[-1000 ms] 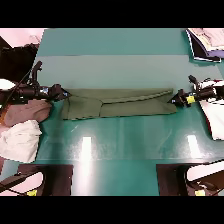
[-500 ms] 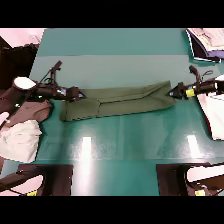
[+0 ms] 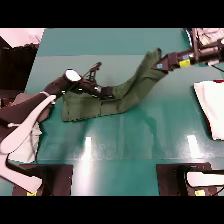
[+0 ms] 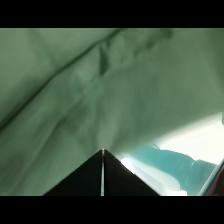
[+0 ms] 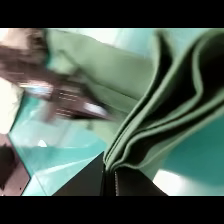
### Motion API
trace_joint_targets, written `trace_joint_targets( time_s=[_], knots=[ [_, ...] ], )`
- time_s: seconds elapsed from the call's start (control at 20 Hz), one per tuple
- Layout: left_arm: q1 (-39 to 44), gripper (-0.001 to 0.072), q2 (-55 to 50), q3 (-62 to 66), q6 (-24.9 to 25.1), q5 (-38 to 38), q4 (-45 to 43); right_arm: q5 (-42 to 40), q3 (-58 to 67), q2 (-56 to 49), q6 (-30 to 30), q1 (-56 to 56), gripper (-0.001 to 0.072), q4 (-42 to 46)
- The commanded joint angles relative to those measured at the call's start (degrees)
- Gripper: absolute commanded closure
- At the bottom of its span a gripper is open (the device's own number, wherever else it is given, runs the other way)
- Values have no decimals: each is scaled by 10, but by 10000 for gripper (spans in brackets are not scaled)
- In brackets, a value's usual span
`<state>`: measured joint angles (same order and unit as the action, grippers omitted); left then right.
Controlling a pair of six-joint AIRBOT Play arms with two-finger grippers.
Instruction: Fold the shirts.
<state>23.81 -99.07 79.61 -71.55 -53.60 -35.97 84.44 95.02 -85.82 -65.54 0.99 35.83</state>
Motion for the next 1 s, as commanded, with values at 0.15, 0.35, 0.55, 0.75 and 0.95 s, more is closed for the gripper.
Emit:
trace_joint_targets(
  time_s=[0.15, 0.35, 0.55, 0.75, 0.95],
  knots=[
    [21, 682, -87, 80, -36, 0, -20, 1, 136, -38, -26, -132, 700, -1],
    [21, 683, -87, 81, -37, -30, -93, 1, 175, -72, -27, -170, 700, -1],
    [-2, 683, -86, 106, -52, -86, -135, -3, 177, -80, -26, -187, 700, 2],
    [-38, 684, -23, 128, -56, -126, -190, -8, 177, -80, -26, -189, 700, 2],
    [-87, 683, 80, 131, -56, -190, -298, -41, 177, -80, -26, -202, 700, 2]
  ],
)
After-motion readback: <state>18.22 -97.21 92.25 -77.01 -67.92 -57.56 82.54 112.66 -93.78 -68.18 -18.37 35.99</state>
